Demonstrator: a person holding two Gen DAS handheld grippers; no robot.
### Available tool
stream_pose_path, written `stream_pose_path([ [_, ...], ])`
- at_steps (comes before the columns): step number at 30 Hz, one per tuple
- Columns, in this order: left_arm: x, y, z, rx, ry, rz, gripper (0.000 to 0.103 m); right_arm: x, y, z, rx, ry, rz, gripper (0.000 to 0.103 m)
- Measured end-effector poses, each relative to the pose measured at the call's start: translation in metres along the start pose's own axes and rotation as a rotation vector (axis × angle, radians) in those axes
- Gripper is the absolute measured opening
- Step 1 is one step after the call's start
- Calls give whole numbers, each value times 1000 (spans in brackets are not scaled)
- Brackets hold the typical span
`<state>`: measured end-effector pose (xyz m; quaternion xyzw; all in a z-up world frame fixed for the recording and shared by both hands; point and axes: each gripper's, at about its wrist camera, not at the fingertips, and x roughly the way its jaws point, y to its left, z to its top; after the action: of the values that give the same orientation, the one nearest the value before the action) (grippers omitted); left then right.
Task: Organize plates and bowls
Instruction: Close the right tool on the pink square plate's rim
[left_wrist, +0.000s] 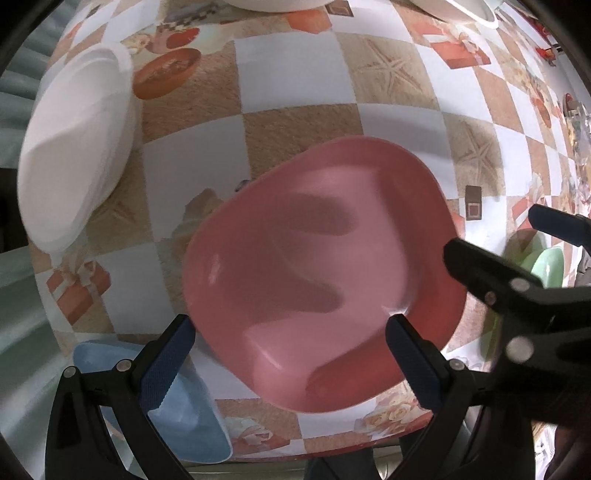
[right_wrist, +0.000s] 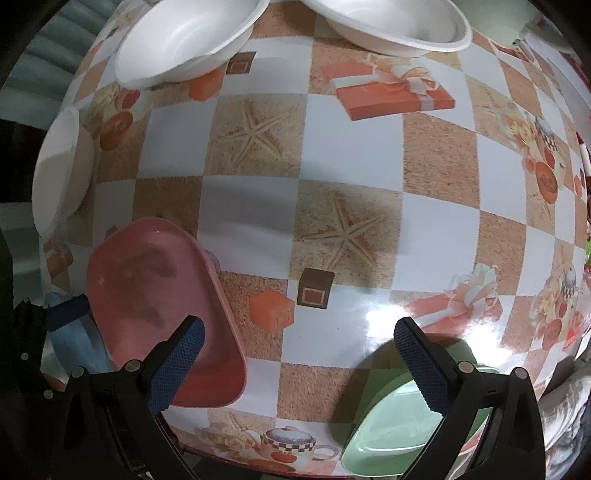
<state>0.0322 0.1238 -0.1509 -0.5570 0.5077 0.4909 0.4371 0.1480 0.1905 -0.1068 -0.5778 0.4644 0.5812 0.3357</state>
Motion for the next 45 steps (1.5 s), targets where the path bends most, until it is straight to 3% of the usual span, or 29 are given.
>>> stream_pose_path([
  [7, 23, -17, 18, -4, -38, -5, 103, 5, 15, -4, -21, -6, -30, 103],
  [16, 39, -51, 46, 31, -72, -33, 103, -8, 7, 6, 12, 6, -26, 103],
  [20, 41, -55, 43, 0, -96, -41, 103, -20, 6, 10, 8, 9, 22, 103],
  [26, 72, -49, 20, -65, -64, -56, 103, -23, 12, -4, -23, 39, 73, 103],
  [32, 97, -49, 8, -77, -29, -66, 103, -16, 27, -2, -56, 61, 54, 103],
  [38, 121, -68, 23, -55, -34, -55, 103, -18, 41, 7, -55, 68, 25, 103],
  [45, 146, -73, 24, 9, -45, 6, 103, -28, 37, -2, -70, 78, -27, 103],
])
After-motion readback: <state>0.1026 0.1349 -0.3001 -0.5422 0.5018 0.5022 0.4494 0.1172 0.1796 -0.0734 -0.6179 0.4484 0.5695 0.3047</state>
